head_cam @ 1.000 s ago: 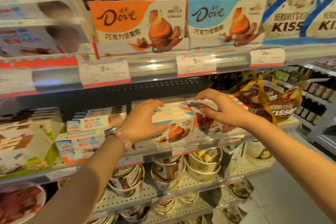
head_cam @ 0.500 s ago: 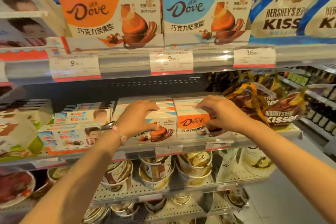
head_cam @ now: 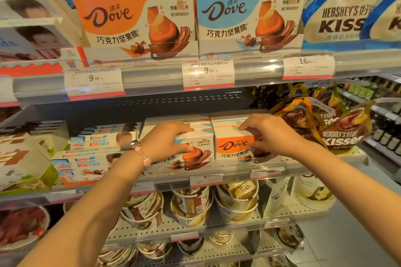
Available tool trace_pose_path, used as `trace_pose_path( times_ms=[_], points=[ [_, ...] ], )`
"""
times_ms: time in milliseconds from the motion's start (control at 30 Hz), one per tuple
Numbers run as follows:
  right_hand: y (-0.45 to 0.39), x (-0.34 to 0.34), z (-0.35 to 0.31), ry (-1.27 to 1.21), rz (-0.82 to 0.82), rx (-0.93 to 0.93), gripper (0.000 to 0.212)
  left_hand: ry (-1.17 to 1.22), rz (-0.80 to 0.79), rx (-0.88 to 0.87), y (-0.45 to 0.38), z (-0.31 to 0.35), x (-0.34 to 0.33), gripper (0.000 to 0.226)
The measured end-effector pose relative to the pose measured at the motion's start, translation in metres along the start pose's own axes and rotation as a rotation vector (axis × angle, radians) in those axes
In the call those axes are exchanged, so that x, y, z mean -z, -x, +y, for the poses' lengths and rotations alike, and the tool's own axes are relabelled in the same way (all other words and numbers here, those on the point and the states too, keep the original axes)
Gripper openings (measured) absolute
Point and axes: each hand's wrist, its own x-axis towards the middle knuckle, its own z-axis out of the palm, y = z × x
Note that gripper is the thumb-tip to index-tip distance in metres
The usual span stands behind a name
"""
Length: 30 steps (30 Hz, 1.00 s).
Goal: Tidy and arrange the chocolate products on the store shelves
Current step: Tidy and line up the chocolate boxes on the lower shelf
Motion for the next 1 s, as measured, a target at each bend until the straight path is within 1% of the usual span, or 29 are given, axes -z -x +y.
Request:
trace_pose_path(
  times_ms=[167,233,333,500,633,700,833,933,1000],
  points=[
    [-0.001,0.002,-0.006,0.023,-0.011,-0.023,0.05,-0.007,-0.063,-0.071,-0.003,0.0,0.013,0.03],
    [-0.001,0.003,-0.007,0.027,-0.018,-0.029,0.049,-0.011,-0.062,-0.095,-0.003,0.001,0.019,0.029],
    [-0.002,0.008,-0.008,0.034,-0.027,-0.03,0.046,0.031,-0.043,-0.122,0.001,0.001,0.029,0.03],
    [-0.003,0.009,-0.009,0.037,-0.039,-0.053,0.045,0.16,0.037,-0.147,0.017,0.002,0.048,0.032],
    [-0.004,0.018,-0.01,-0.062,-0.101,-0.079,0.041,0.238,0.085,-0.17,0.034,0.003,0.059,0.032],
    [-0.005,0.023,-0.009,-0.138,-0.125,-0.106,0.041,0.25,0.101,-0.178,0.045,0.002,0.063,0.031],
    [-0.002,0.039,-0.012,-0.25,-0.097,-0.117,0.04,0.225,0.093,-0.176,0.061,-0.005,0.066,0.033],
    [0.0,0.051,-0.02,-0.197,-0.085,-0.078,0.044,0.185,0.081,-0.127,0.07,-0.019,0.068,0.043],
    [0.0,0.055,-0.024,-0.184,-0.041,-0.045,0.047,0.172,0.059,-0.1,0.076,-0.028,0.068,0.051]
  ],
)
